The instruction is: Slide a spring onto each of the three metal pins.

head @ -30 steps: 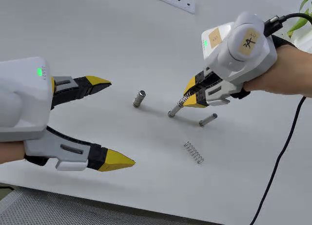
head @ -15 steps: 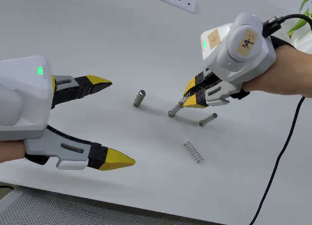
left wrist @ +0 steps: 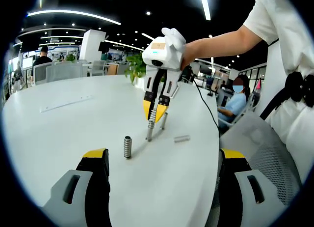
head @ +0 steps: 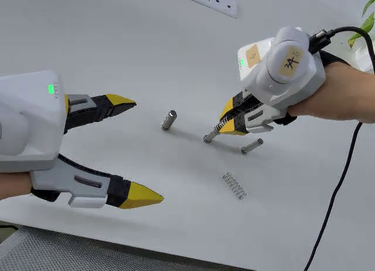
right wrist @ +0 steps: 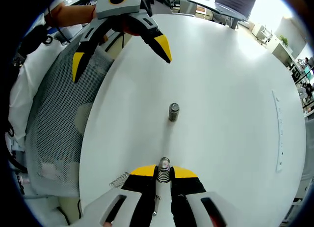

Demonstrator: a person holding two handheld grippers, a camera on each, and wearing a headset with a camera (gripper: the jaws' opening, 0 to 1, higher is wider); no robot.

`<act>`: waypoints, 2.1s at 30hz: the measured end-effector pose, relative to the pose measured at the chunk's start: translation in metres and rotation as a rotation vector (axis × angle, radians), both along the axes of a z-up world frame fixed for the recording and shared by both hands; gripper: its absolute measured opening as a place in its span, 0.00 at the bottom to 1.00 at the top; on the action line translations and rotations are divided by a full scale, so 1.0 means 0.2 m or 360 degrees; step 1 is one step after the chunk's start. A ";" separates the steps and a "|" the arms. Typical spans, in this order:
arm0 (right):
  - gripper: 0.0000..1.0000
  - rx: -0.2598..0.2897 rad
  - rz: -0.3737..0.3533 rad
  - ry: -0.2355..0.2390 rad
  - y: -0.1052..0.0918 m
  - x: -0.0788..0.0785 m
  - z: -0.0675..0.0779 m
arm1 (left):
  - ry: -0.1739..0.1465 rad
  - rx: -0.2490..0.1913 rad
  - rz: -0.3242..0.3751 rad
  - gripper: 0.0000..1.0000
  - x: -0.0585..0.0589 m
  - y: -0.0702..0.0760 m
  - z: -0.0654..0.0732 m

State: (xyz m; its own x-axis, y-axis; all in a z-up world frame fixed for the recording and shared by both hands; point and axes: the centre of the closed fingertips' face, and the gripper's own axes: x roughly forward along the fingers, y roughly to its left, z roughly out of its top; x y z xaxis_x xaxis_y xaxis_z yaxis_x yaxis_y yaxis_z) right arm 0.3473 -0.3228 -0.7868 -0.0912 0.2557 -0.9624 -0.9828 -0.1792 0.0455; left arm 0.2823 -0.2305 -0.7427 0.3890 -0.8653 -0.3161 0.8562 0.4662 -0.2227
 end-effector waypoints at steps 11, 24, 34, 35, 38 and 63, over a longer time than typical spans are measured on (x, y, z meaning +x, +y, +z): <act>0.07 -0.0013 0.0019 0.0010 0.01 0.01 -0.07 | 0.0007 0.0001 -0.0004 0.92 0.00 0.00 -0.01; 0.07 -0.0032 0.0035 0.0013 0.02 0.02 -0.14 | 0.0013 0.0002 0.0003 0.91 -0.01 0.01 -0.02; 0.07 -0.0059 0.0068 0.0000 0.01 0.02 -0.18 | 0.0021 -0.0002 0.0006 0.91 -0.01 0.02 -0.02; 0.07 -0.0059 0.0070 0.0001 0.01 0.01 -0.18 | 0.0020 -0.0003 0.0006 0.91 -0.01 0.02 -0.02; 0.07 -0.0065 0.0075 -0.0002 0.01 0.01 -0.18 | 0.0024 -0.0001 0.0007 0.91 -0.01 0.02 -0.02; 0.13 -0.0019 0.0022 0.0001 0.03 0.02 -0.17 | 0.0031 0.0022 0.0003 0.91 -0.01 0.02 -0.03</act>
